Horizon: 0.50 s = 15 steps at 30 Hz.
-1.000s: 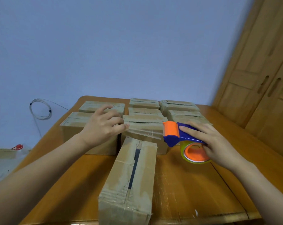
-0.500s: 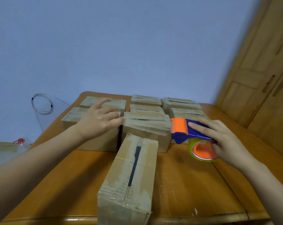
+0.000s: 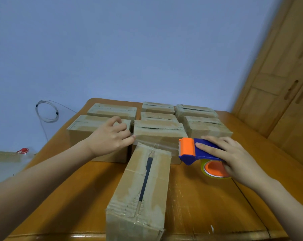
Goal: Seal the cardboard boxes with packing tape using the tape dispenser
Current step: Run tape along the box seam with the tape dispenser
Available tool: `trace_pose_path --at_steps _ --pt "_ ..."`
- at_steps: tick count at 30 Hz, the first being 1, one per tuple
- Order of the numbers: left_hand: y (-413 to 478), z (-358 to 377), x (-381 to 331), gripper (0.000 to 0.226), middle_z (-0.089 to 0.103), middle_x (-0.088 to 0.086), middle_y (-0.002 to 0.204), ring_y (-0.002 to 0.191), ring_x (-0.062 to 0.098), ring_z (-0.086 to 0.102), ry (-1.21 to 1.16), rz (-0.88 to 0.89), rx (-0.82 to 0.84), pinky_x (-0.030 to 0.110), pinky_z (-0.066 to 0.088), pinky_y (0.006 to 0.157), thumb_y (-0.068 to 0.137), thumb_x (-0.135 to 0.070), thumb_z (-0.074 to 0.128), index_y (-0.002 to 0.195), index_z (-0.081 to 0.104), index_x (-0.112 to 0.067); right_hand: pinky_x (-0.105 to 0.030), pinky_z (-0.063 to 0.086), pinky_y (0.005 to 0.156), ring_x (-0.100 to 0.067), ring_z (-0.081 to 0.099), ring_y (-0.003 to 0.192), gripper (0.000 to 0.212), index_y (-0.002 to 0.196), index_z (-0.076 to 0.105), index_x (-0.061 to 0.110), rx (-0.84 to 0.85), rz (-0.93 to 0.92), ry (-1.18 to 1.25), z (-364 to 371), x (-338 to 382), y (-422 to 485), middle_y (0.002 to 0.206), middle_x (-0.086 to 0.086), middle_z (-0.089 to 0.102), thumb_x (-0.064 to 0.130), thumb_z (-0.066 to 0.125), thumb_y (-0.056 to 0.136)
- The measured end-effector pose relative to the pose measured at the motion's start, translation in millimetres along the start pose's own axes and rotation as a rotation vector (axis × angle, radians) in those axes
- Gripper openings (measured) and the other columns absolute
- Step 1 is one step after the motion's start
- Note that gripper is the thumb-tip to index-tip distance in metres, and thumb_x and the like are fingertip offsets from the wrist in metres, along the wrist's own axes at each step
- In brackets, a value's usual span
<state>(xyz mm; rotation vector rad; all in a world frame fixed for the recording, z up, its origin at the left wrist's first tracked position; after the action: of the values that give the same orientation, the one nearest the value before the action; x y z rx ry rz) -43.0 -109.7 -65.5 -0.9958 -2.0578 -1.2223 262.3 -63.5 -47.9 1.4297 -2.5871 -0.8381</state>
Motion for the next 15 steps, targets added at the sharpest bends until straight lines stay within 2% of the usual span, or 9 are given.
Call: trace_pose_path --at_steps 3,6,10,13,15 --pt "4.3 1.9 -1.6 0.020 0.064 0.006 0.082 0.071 0.021 0.058 -0.046 0.037 0.028 0.034 0.050 0.072 0.082 0.000 0.064 0.094 0.052 -0.010 -0.041 0.050 0.074 -0.020 0.044 0.105 0.088 0.141 0.038 0.035 0.003 0.008 -0.006 0.7 -1.3 0.7 0.138 -0.001 0.051 0.003 0.079 0.070" --pt "7.6 3.0 0.1 0.014 0.063 0.008 0.083 0.071 0.021 0.057 -0.072 0.067 0.059 0.032 0.051 0.065 0.085 0.000 0.058 0.090 0.051 -0.011 -0.040 0.048 0.074 -0.020 0.043 0.106 0.088 0.141 0.039 0.034 -0.003 -0.002 -0.024 1.0 -0.7 1.9 0.137 -0.003 0.052 0.006 0.080 0.069" --pt "8.8 1.0 6.4 0.015 0.061 0.008 0.080 0.068 0.020 0.055 -0.013 0.086 0.078 0.029 0.048 0.060 0.082 0.003 0.054 0.083 0.060 -0.011 -0.040 0.050 0.073 -0.020 0.043 0.107 0.092 0.142 0.035 0.035 -0.013 -0.002 -0.037 -0.4 -1.1 4.9 0.137 -0.003 0.051 0.008 0.082 0.067" --pt "9.5 1.6 6.9 0.014 0.059 0.006 0.078 0.066 0.018 0.053 0.038 0.131 0.106 0.028 0.041 0.056 0.079 0.001 0.059 0.081 0.058 -0.012 -0.039 0.049 0.072 -0.020 0.043 0.107 0.092 0.142 0.036 0.034 -0.017 -0.008 -0.051 0.2 -0.9 5.6 0.137 -0.003 0.050 0.009 0.083 0.066" --pt "9.9 2.2 6.1 0.014 0.058 0.005 0.076 0.065 0.017 0.052 0.057 0.164 0.119 0.027 0.038 0.055 0.081 0.001 0.056 0.081 0.055 -0.013 -0.038 0.048 0.072 -0.021 0.043 0.107 0.091 0.142 0.036 0.034 -0.005 -0.014 -0.070 2.3 -0.5 5.7 0.138 -0.002 0.050 0.010 0.083 0.067"
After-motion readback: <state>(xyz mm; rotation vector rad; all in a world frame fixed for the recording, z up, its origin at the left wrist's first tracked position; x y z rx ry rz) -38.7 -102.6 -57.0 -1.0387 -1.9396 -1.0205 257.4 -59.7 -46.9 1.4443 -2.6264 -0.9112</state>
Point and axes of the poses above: each hand's wrist, its own y-axis towards the middle knuckle, its own z-axis out of the palm, x = y × z, the point moved 6 cm from there along y, towards the middle knuckle
